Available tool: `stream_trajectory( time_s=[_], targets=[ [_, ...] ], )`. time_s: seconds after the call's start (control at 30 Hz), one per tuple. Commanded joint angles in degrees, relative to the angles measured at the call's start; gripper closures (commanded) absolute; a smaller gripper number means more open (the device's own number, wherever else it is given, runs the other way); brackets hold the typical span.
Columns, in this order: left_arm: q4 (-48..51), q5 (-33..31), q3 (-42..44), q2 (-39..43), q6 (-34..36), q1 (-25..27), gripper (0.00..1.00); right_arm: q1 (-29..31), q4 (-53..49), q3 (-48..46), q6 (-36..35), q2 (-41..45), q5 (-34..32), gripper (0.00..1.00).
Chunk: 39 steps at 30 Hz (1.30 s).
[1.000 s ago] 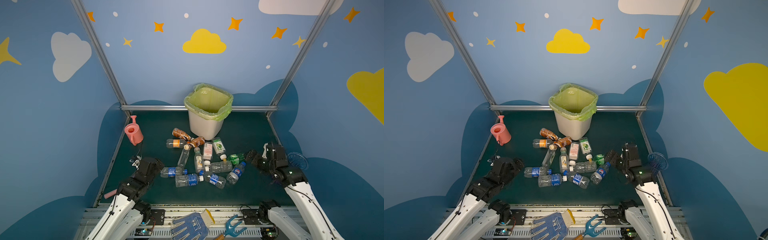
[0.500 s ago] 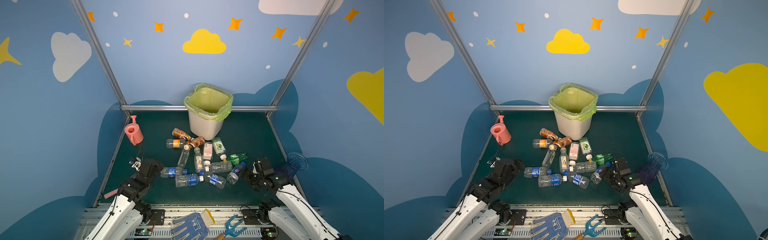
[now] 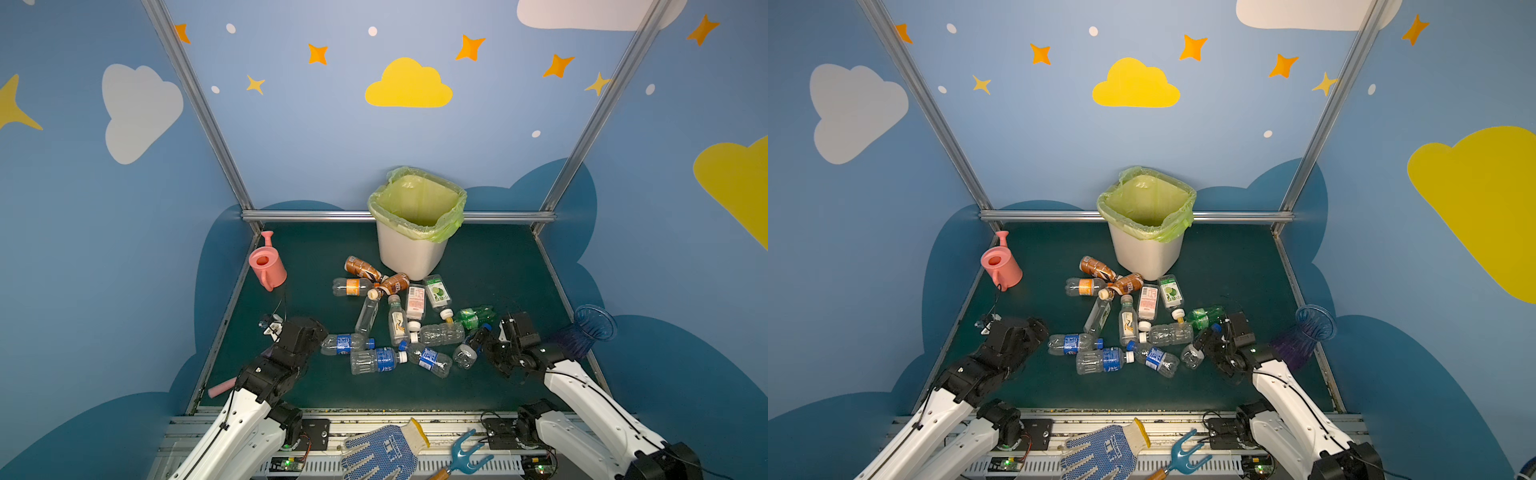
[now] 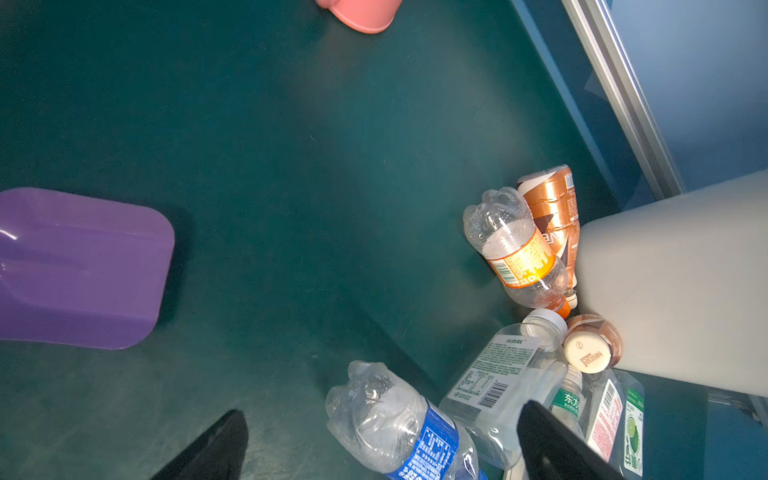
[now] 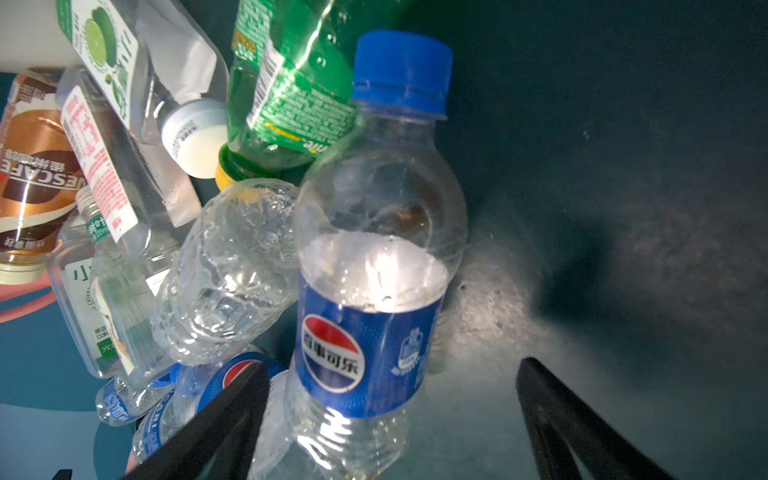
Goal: Throw the plastic bottles in the bin
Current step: 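Grasp the blue-label cola bottle with the right gripper, then lift the cola bottle with the right gripper and drop it into the bin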
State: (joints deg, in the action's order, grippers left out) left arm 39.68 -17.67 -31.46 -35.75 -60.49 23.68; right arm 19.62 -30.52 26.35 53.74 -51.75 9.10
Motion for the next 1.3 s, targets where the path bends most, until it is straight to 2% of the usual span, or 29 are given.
stream_trajectory(
  time_s=[0.0, 0.37, 0.5, 0.67, 0.87, 0.97, 1.07, 1.27],
  targets=[
    [0.48, -1.16, 0.92, 0.61, 0.55, 0.14, 0.0, 0.34, 2.96, -0.2, 0.43, -2.63, 0.56, 0.1],
    [0.49, -1.22, 2.28, 2.26, 0.37, 0.14, 0.0, 0.33, 5.21, 0.23, -0.29, -10.13, 0.57, 0.21],
    [0.34, -1.53, 2.28, 2.34, 0.85, 0.11, 0.0, 0.33, 5.24, 0.02, -0.64, -11.1, 0.15, 0.31],
    [-0.13, -1.79, 2.46, 2.38, 1.16, 0.14, 0.0, 0.33, 4.78, -0.16, -0.91, -10.0, -0.32, 0.49],
    [-0.44, -2.62, 2.99, 2.8, 1.26, 0.14, 0.0, 0.25, -0.09, 3.89, -2.96, -4.23, -1.52, 0.49],
    [-0.24, -2.97, 2.9, 2.87, 1.3, 0.14, 0.0, 0.25, -4.4, 9.34, -4.8, -0.47, -4.42, 0.5],
    [0.04, -3.66, 2.55, 3.14, 1.55, 0.1, 0.0, -0.54, -6.63, 17.79, -10.1, 2.6, -7.5, 0.52],
    [-0.56, -4.81, 2.46, 3.93, 3.05, -0.31, 0.0, -7.33, -9.27, 45.5, -23.65, -1.74, -8.8, 0.52]
  ],
)
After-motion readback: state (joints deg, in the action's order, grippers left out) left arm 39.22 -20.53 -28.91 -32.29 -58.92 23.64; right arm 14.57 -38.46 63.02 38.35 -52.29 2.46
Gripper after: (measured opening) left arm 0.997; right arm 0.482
